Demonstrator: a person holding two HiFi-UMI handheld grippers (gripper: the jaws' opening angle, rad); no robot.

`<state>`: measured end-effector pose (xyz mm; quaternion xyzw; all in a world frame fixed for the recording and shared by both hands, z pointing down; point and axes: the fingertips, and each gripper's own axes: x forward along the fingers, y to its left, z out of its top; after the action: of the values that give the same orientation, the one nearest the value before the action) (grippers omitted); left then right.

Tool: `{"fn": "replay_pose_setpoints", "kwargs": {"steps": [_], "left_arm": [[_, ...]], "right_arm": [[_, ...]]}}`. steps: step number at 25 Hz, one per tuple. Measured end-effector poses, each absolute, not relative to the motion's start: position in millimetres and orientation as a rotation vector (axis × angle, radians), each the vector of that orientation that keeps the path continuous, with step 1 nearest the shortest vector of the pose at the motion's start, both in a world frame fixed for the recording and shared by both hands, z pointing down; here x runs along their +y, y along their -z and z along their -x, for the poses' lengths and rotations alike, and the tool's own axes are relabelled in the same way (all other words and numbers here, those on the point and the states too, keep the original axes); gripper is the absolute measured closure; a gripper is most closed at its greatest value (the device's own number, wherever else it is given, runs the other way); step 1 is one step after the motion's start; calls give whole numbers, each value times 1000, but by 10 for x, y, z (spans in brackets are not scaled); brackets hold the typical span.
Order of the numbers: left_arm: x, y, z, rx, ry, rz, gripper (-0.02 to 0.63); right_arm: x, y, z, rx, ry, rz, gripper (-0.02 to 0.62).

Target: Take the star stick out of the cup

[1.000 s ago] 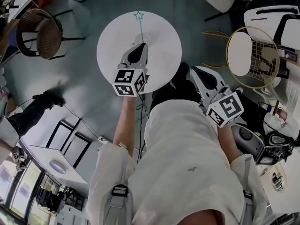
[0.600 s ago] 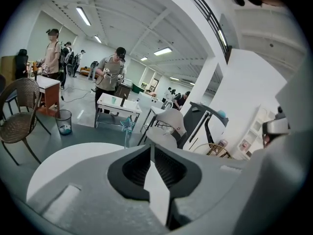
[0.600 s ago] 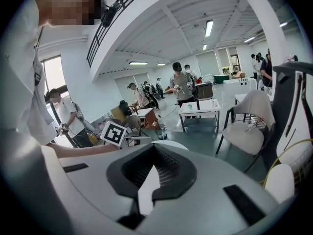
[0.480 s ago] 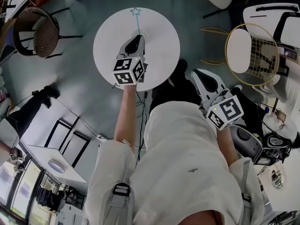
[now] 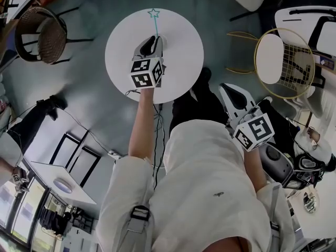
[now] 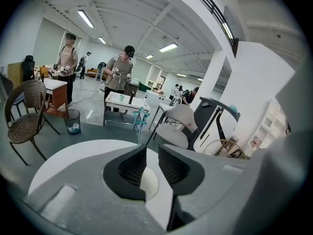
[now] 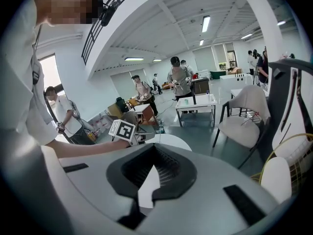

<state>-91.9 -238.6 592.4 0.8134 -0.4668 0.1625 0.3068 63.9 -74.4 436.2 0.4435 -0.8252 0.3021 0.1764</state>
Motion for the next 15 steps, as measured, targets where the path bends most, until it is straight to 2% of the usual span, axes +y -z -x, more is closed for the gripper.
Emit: {"fn": "replay_pose_setpoints", "kwargs": {"steps": [7,15], "left_arm": [[-2553,-6094,928,-1244,-477,-2148,514],[-2628,-6264,893,-1239,-548,-2139,514]], "right_arm": [[-762,-4385,-617,-2329,-851,-1248,589],[-772,-4383,-640,-2314,-847,-1247,589]]}}
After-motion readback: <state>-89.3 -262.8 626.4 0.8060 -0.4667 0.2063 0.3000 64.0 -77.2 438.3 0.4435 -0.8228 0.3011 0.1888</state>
